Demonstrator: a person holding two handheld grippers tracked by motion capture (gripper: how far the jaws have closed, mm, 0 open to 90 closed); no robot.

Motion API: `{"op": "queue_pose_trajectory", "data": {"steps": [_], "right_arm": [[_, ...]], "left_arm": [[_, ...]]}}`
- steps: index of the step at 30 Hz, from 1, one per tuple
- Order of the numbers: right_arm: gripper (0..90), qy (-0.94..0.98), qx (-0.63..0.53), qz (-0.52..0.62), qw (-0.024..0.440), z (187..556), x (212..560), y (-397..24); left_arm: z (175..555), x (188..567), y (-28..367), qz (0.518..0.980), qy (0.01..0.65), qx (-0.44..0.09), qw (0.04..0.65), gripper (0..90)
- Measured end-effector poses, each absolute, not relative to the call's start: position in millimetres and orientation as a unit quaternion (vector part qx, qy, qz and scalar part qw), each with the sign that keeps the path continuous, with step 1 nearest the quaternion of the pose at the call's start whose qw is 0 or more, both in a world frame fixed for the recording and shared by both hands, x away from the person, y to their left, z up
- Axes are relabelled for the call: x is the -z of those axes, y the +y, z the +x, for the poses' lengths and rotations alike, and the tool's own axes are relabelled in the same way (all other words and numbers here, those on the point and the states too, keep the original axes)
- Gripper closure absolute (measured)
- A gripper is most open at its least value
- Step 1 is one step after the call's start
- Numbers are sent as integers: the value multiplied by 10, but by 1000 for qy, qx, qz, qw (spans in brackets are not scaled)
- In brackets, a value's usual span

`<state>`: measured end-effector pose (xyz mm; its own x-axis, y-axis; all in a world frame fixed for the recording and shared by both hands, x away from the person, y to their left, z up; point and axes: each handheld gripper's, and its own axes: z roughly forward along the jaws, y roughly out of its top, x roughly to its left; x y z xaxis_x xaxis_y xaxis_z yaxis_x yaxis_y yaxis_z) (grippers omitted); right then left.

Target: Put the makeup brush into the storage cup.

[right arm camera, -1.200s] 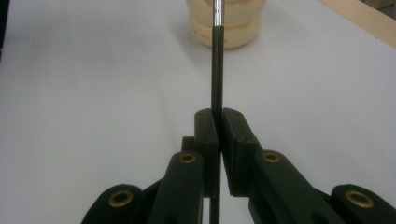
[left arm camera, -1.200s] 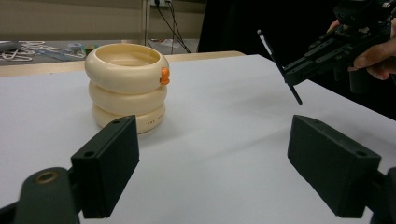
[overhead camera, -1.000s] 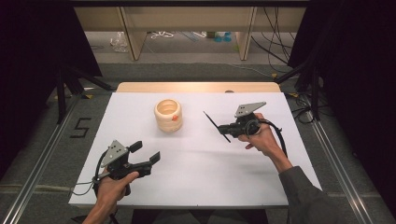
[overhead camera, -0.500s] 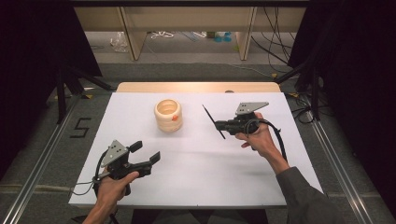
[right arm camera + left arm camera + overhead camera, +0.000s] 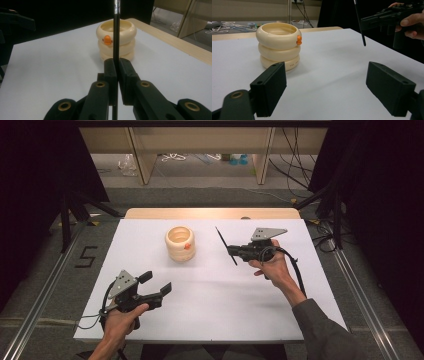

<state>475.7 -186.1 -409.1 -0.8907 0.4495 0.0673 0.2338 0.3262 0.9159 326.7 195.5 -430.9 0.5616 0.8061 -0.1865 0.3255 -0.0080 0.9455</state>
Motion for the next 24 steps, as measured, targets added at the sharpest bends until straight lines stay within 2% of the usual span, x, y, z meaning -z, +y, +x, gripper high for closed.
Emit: {"op": "queue_pose_trajectory", "data": {"steps": [24], "right_arm": [[857,780,-569,237,107,4984,4024,-1682]], "left_arm": [[3267,4310,1953,678,416,-212,567,160]]}}
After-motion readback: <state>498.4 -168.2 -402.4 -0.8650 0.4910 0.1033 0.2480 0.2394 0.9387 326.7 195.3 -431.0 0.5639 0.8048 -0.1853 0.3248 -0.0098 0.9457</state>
